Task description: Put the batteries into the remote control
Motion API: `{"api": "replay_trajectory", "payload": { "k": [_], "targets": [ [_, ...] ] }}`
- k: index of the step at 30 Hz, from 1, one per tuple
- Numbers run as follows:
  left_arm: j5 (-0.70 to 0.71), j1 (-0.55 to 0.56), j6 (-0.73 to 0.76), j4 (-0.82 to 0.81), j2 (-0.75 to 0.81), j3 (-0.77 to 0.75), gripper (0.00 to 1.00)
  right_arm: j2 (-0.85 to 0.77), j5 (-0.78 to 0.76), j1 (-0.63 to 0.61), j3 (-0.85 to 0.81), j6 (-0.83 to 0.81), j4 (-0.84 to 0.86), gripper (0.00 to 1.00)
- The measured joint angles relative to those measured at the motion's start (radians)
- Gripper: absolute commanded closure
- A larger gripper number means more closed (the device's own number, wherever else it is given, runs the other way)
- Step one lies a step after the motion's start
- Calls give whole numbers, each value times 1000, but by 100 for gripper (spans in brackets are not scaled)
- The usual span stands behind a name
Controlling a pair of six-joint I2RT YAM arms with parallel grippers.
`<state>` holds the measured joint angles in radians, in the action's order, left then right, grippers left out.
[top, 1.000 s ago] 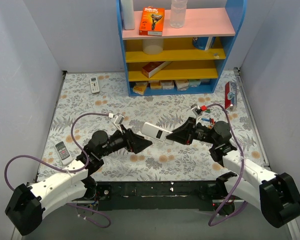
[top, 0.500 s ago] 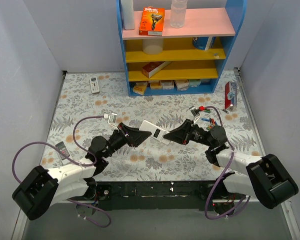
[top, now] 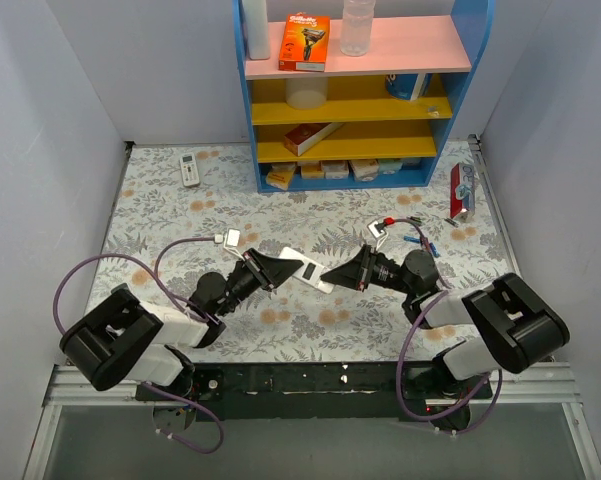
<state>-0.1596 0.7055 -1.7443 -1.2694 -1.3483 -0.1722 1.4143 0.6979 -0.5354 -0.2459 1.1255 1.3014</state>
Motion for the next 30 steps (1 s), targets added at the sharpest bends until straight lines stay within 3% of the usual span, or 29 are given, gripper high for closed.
{"api": "replay_trajectory", "payload": {
  "k": [4,9,14,18,22,30],
  "targets": [
    [25,3,-25,-51,-33,15,98,92,0,3,0,20,43,99],
    [55,3,-55,-71,-149,42,100,265,14,3,-3,57,84,95],
    [68,6,-116,-102,-337,57,100,452,27,1,-19,93,70,76],
    [54,5,-175,-127,-443,60,100,494,14,-6,-19,89,26,61],
    [63,2,-159,-127,-460,60,100,500,1,-10,-18,40,4,52],
    [92,-6,-106,-131,-437,75,100,499,-4,-9,-13,-13,39,52]
  ]
}}
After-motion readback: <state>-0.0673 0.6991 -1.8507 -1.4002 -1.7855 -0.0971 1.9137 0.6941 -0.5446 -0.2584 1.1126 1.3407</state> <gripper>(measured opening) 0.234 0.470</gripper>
